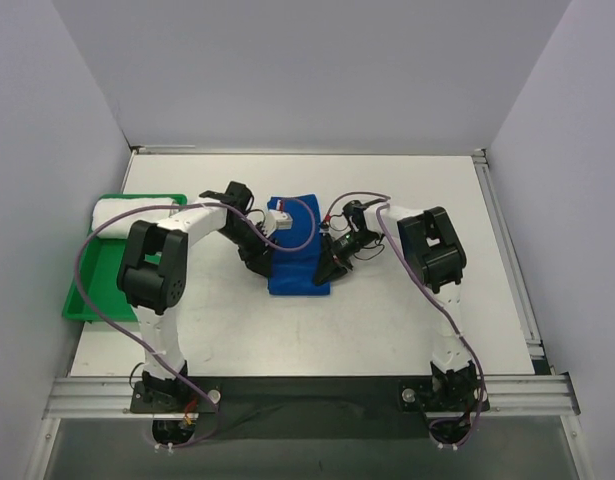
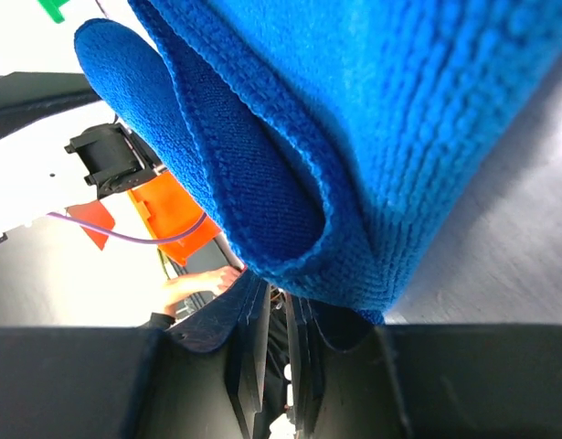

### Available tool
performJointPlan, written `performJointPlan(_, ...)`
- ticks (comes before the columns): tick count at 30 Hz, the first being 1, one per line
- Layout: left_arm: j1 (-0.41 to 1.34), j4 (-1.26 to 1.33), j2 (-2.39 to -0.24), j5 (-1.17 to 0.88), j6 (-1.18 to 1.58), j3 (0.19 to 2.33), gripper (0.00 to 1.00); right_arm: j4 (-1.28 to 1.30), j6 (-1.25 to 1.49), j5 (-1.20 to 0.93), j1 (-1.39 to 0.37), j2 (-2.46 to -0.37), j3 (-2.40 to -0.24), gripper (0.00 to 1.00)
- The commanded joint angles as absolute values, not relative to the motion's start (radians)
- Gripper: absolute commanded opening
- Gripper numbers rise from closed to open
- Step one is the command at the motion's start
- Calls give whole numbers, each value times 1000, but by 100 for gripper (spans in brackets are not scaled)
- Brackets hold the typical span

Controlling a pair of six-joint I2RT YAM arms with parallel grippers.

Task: Roll the towels
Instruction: Roll the towel

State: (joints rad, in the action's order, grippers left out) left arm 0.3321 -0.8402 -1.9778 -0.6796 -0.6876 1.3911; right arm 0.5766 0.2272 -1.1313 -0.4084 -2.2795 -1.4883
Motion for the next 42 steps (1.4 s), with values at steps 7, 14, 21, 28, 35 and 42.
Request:
performJointPlan(7, 431, -790, -1674, -526, -779, 1274, 58, 609, 226, -1006, -465, -2161, -1450, 16)
performJointPlan(14, 710, -615, -1534, -235, -784, 1098, 76, 611, 233, -1003, -472, -2177, -1448, 16)
performJointPlan(21, 819, -442, -1592, -92, -785, 1046, 74, 611, 242, -1022, -471, -2200, -1456, 17)
performJointPlan(28, 854, -364, -1661, -64, -815, 983, 68, 611, 248, -1040, -466, -2209, -1459, 14)
performJointPlan(35, 819, -506, -1755, -213, -827, 1023, 33, 609, 235, -1046, -434, -2160, -1460, 11)
performJointPlan(42, 779, -696, -1807, -409, -828, 1107, 10, 614, 190, -1043, -279, -2014, -1473, 25)
